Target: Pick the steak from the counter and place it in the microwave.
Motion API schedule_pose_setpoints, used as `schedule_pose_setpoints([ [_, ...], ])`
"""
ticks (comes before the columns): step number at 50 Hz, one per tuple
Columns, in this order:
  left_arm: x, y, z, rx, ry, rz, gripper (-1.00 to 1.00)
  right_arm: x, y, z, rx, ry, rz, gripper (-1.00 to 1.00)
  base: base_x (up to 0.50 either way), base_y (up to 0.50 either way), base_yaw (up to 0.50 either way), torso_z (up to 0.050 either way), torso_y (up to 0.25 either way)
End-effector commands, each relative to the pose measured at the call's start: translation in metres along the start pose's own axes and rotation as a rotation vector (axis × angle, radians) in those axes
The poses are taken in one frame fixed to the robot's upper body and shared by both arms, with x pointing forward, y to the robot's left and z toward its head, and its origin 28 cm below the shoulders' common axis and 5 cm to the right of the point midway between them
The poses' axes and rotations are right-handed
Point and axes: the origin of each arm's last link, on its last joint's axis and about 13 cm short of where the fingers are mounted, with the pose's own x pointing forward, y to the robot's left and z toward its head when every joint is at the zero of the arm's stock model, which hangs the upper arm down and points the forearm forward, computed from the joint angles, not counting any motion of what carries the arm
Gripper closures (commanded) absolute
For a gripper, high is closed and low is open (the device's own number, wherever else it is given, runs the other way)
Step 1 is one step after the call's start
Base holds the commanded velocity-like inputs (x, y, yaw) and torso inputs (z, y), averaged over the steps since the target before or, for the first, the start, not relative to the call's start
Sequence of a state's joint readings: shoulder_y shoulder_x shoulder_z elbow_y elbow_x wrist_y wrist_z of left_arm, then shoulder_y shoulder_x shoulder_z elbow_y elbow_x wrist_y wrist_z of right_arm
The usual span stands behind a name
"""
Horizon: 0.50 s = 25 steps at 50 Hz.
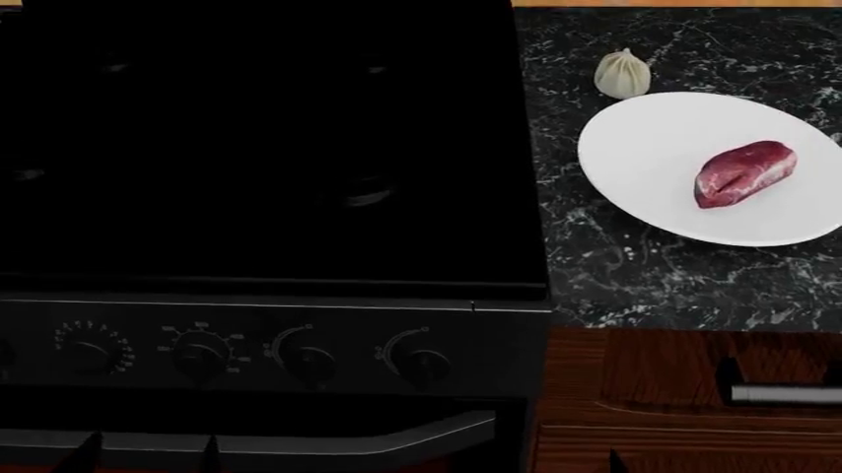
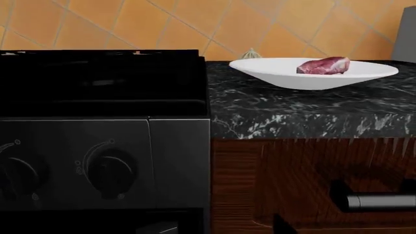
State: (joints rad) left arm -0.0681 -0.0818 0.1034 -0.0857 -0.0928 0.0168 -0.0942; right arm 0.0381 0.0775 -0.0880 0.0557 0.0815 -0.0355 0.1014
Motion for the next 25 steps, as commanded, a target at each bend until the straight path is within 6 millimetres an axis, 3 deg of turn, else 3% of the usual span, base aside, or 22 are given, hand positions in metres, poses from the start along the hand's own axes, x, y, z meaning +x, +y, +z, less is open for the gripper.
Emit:
schedule_pose_setpoints([
  [1, -0.003, 0.0, -0.003, 0.006, 0.014, 0.002, -1.0, -0.009, 0.0, -0.002, 0.005, 0.011, -0.002, -1.0, 0.0, 0.0, 0.0, 0.05, 0.0],
  [6, -0.004, -0.001, 0.0, 0.012, 0.004, 0.004, -1.0, -0.009, -0.001, -0.001, 0.0, 0.011, -0.003, -1.0, 0.0, 0.0, 0.0, 0.05, 0.0],
  [10, 0.001, -0.001, 0.013, 0.019, 0.013, -0.001, -1.0, -0.004, -0.001, 0.018, 0.008, -0.002, -0.001, -1.0, 0.0, 0.0, 0.0, 0.044, 0.0],
  [18, 0.007, -0.002, 0.087, -0.013, -0.002, 0.0, -1.0, 0.004, -0.005, 0.082, 0.053, -0.043, 0.014, -1.0, 0.0, 0.0, 0.0, 0.0, 0.0],
  [25, -0.012, -0.009, 0.139, -0.007, -0.062, -0.008, -1.0, -0.009, -0.008, 0.125, 0.021, -0.095, 0.012, -1.0, 0.0, 0.0, 0.0, 0.0, 0.0],
])
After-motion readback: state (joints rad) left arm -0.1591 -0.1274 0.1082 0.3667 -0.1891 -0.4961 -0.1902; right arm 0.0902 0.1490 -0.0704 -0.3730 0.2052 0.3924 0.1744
